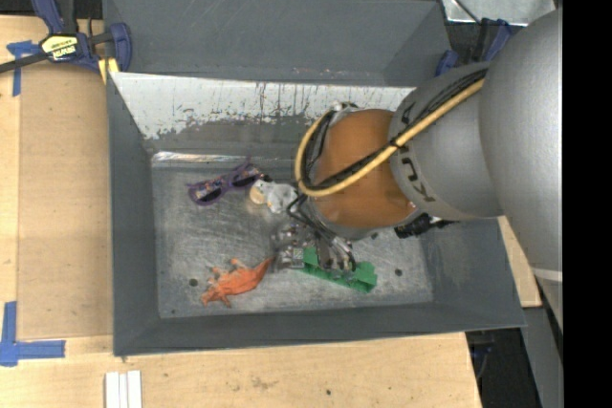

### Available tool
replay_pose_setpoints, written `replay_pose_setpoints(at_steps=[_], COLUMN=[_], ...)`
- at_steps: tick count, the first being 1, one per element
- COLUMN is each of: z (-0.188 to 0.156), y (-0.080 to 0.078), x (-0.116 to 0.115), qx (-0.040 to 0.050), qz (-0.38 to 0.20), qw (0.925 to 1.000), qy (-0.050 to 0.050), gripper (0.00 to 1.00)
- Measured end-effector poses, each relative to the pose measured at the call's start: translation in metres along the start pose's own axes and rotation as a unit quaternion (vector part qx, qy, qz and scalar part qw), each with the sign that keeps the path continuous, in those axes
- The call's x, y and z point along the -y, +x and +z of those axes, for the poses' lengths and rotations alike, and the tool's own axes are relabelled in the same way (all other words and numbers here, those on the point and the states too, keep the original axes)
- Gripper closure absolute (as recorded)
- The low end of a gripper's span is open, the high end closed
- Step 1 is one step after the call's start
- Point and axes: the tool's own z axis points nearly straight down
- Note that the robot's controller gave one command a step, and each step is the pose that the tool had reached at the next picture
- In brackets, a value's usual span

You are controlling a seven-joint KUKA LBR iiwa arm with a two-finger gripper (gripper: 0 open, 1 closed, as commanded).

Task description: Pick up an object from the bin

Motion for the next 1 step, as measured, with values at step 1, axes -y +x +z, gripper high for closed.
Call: replay_pose_setpoints(at_steps=[1], z=[0.0001], y=[0.0001], x=[0.0], qx=[-0.0001], qz=[0.0], qw=[1.0], qy=[0.0], gripper=[1.0])
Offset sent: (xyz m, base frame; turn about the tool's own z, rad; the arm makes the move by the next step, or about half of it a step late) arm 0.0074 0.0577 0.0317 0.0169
